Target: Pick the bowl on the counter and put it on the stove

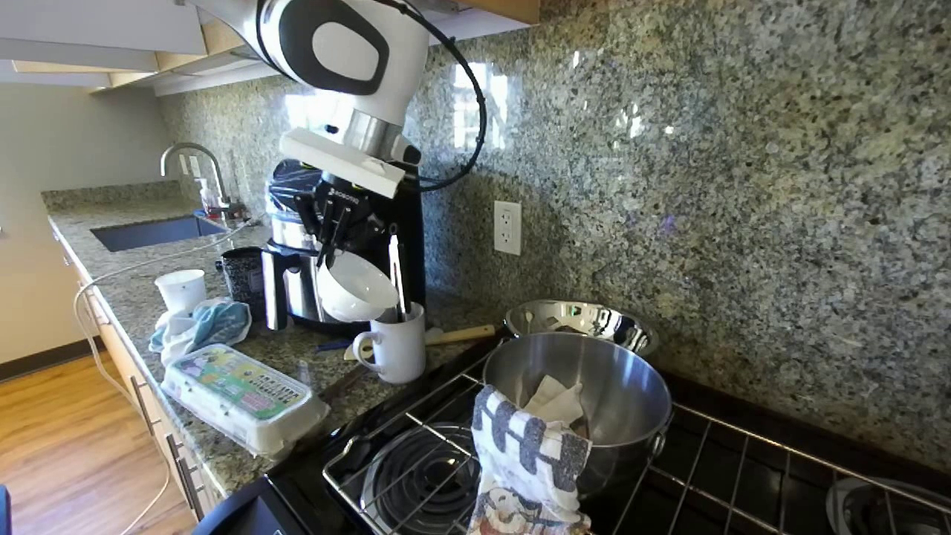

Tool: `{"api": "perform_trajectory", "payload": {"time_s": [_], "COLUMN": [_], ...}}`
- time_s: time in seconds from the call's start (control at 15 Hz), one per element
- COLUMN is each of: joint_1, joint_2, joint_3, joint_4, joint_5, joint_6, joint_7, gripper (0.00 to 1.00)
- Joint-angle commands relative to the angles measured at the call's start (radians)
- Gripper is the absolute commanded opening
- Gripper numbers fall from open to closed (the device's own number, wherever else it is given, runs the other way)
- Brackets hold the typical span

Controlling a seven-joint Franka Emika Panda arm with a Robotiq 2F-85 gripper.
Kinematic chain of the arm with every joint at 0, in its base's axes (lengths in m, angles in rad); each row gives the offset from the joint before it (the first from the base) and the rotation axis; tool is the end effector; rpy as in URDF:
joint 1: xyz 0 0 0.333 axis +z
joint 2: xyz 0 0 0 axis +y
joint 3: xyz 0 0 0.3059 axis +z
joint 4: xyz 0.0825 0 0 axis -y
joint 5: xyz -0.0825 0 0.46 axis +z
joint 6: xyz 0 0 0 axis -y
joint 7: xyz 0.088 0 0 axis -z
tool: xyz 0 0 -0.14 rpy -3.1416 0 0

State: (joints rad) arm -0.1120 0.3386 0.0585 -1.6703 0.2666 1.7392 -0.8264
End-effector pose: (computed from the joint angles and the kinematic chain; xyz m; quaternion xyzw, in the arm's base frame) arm 0.6811 -0.0060 0.3202 -0.9236 -0.3326 0.0623 0.1803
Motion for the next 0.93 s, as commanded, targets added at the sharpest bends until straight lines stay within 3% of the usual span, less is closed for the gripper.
{"api": "perform_trajectory", "payload": {"time_s": [0.0,0.4,0.87], "joint_1": [-0.017,-0.02,0.02], "joint_2": [-0.052,-0.086,-0.166], "joint_3": [-0.029,-0.069,-0.073], "joint_4": [-0.019,-0.069,-0.272], "joint_5": [0.007,-0.023,-0.161], "joint_6": [-0.028,0.02,0.2], "joint_7": [0.05,0.128,0.306], "gripper": [0.02,0.02,0.02]}}
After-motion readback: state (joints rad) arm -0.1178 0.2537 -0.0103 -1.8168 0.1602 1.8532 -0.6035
